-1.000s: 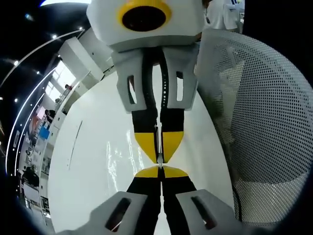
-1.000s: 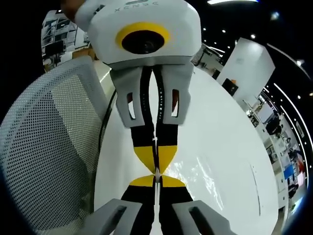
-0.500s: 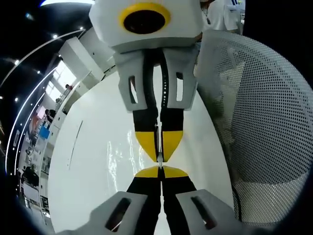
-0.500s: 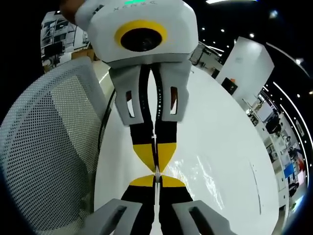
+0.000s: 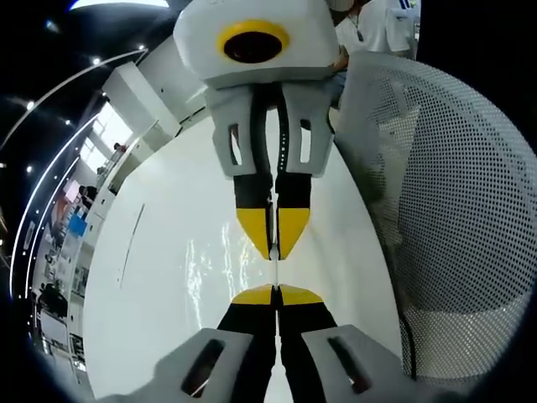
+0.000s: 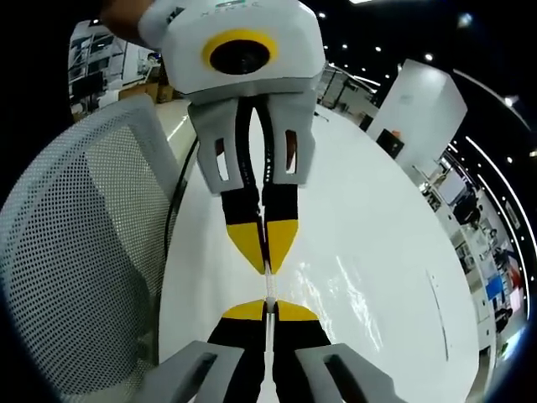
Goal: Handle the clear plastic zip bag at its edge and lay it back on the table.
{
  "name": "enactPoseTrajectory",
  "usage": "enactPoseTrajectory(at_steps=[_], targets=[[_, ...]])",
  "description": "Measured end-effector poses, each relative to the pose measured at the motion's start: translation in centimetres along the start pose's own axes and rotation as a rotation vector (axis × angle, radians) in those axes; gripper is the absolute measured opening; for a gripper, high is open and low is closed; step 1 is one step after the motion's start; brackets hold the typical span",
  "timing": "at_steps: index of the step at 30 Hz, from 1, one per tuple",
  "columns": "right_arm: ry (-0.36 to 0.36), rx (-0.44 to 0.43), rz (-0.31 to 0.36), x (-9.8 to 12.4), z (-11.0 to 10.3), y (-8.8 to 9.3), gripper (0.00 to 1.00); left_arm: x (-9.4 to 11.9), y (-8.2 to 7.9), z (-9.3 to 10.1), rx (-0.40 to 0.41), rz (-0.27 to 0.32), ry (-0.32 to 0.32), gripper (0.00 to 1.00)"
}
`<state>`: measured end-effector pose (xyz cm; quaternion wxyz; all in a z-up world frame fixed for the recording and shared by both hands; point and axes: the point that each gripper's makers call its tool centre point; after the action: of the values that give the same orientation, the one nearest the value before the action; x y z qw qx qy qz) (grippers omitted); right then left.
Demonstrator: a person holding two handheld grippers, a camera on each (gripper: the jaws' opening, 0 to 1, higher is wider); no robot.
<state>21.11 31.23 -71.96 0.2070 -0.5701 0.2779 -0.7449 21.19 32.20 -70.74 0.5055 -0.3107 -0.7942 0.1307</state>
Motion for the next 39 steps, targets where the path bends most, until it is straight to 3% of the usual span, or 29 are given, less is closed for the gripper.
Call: enactPoseTrajectory(at_steps=[39], targets=[[0.034, -0.027, 0.006, 0.7, 1.2, 0.4, 0.00, 1.0, 0.3, -1.1, -0.003, -0.006, -0.025, 0.00]])
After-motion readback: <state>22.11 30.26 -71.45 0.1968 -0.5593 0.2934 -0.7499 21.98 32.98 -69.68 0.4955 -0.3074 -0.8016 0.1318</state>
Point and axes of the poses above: the point that each gripper's makers call its tool centre point, and the gripper's own axes: x roughly backward along the fingers, z roughly to its right, y roughly out of its underside, and after that the axes turned 9 degrees about -x, right-handed
